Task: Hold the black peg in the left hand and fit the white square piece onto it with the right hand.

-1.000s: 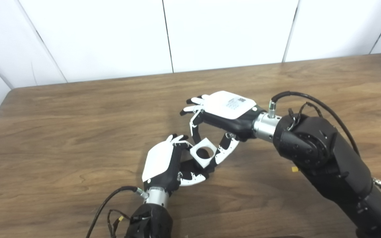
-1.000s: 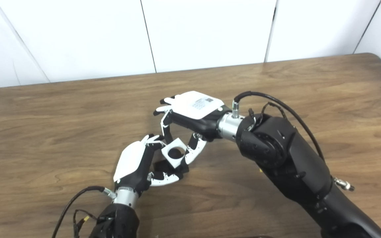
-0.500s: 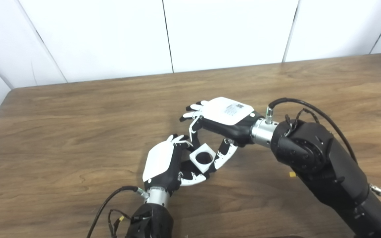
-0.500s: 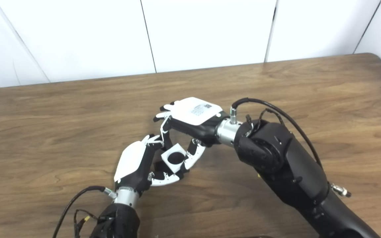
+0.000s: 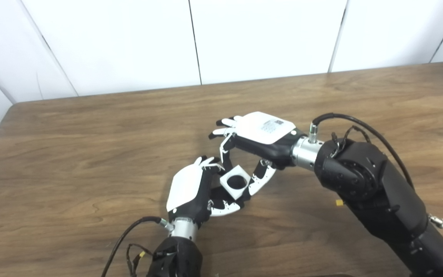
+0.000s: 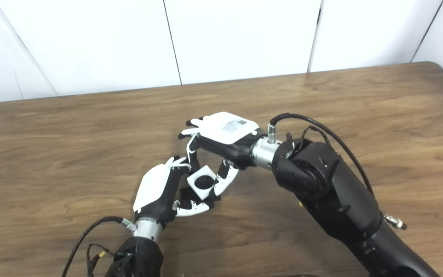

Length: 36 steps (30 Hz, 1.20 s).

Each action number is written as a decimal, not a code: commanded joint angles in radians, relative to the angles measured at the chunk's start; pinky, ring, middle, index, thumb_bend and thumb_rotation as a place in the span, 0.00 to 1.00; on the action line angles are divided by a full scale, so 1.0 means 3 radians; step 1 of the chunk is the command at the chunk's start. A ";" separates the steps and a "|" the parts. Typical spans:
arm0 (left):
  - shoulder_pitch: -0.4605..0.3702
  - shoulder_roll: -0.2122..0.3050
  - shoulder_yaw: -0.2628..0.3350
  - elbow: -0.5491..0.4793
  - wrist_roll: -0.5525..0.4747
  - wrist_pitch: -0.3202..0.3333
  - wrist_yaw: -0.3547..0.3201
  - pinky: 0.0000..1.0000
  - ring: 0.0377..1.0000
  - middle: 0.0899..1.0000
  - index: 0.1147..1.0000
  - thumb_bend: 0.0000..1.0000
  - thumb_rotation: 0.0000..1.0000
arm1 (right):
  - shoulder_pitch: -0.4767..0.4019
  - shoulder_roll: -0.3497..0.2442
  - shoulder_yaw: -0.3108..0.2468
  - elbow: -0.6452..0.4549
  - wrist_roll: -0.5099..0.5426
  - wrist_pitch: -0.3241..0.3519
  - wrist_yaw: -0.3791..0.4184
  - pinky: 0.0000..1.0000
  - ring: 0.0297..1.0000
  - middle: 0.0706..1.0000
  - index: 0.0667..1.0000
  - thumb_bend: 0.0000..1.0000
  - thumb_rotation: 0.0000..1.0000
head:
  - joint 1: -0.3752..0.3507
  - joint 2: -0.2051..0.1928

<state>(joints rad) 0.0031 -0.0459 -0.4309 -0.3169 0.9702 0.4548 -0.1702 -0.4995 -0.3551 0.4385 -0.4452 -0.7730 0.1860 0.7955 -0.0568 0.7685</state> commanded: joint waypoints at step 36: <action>-0.0077 -0.0106 -0.0038 0.0040 0.0091 0.0004 -0.0017 0.95 0.96 0.87 0.42 0.52 0.07 | -0.0152 -0.0010 -0.0083 0.0172 -0.0030 -0.0137 -0.0106 1.00 1.00 0.92 0.46 0.52 0.15 | 0.0039 0.0064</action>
<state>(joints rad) 0.0014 -0.0683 -0.4324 -0.3075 0.9857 0.4587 -0.1723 -0.5059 -0.3630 0.4212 -0.3771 -0.7736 0.1617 0.7838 -0.0445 0.7869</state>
